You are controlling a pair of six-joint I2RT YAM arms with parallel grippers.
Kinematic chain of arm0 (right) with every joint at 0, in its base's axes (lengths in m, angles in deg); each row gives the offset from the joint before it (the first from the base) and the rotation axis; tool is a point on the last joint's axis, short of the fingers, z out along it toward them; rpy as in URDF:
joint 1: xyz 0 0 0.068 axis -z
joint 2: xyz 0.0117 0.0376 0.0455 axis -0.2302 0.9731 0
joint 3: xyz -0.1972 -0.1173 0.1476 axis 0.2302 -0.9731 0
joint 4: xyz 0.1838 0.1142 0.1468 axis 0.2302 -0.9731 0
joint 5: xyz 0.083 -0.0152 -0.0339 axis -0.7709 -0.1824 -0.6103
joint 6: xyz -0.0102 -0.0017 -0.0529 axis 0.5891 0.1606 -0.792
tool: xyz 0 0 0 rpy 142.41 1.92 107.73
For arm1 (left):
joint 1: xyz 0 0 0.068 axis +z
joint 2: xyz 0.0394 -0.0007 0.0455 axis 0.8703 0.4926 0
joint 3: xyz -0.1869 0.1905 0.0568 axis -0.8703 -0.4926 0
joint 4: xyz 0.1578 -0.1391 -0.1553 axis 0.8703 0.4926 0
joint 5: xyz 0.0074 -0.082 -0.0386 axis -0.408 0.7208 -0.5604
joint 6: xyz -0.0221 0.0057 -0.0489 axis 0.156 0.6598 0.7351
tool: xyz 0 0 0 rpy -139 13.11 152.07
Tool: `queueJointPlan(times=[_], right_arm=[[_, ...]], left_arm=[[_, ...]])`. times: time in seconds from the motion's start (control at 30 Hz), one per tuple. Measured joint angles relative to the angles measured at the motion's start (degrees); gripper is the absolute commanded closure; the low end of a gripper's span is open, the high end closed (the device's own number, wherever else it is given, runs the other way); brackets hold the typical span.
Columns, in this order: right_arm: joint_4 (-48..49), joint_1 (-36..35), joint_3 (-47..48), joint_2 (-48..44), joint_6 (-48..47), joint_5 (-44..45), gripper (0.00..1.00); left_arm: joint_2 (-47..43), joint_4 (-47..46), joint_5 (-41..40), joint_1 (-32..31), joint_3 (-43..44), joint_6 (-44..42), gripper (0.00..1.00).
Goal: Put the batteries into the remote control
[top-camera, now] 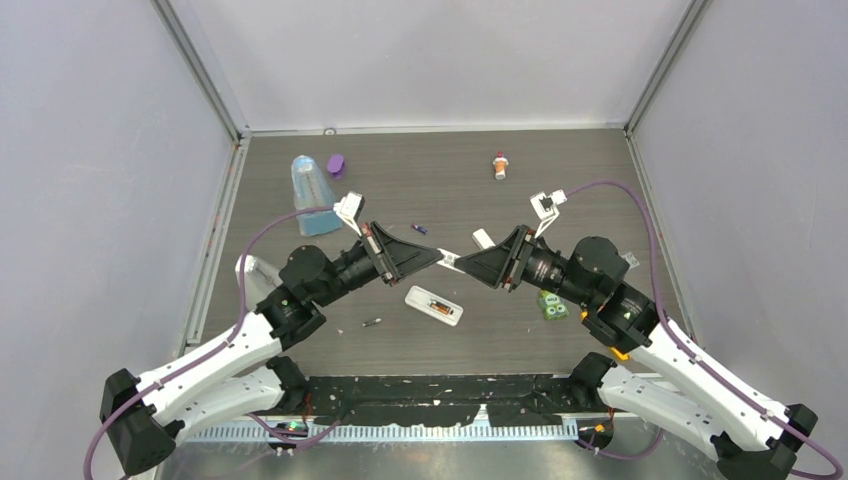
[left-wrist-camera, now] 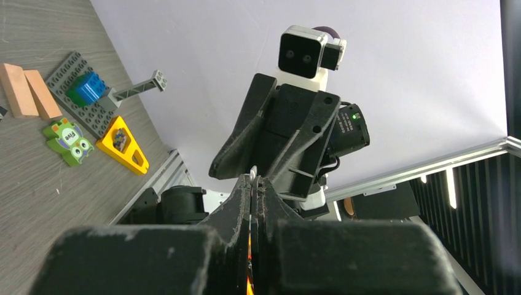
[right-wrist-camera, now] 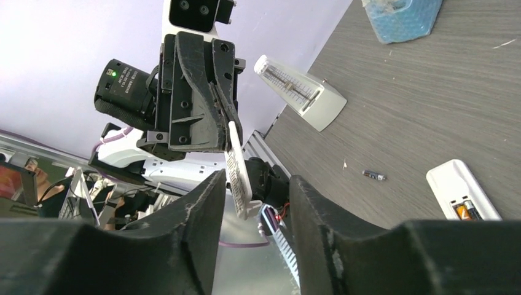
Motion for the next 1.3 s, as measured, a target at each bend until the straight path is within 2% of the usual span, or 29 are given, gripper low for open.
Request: queueJointPlan(times=[0.17,0.27,0.3,0.47,0.53,0.63,0.83,0.97,1.1,1.3], right_arm=[[0.07,0.00,-0.17,1.07,1.25,-0.79,0.75],[0.09,0.00,-0.26,1.29,1.88,-1.14,0.88],[0.22,0.00,-0.26,1.29,2.29,-1.29,0.89],[0.50,-0.02,-0.46,1.29,3.19,-1.51,0.95],[0.48,-0.11,-1.40,1.14,3.45,-1.38,0.95],[0.52,-0.11,-3.74,0.94,4.42,-0.96,0.95],[1.57,-0.11,-12.70,1.55,7.80,0.50,0.95],[4.50,-0.17,-18.10,5.64,11.28,2.03,0.95],[8.87,-0.22,-22.18,12.55,14.86,3.28,0.95],[15.02,-0.59,-23.19,22.27,17.92,4.61,0.95]], left_arm=[[-0.02,0.44,-0.09,0.02,-0.20,-0.11,1.00],[-0.02,1.18,-0.35,0.07,-0.50,-0.20,1.00],[-0.07,1.44,-0.50,0.20,-0.57,-0.31,0.95],[-0.42,2.71,-0.66,0.26,-0.57,-2.27,0.46],[-1.25,3.89,-1.11,0.28,-0.70,-3.54,0.32],[-3.61,6.49,-2.56,0.57,-1.68,-5.53,0.20],[-8.61,16.09,-7.76,3.10,-5.33,-11.78,0.14],[-8.68,22.99,-10.91,5.33,-7.63,-16.35,0.13],[-4.59,25.33,-11.02,8.31,-10.58,-18.78,0.15],[6.01,24.24,-8.59,11.76,-14.95,-21.49,0.19]])
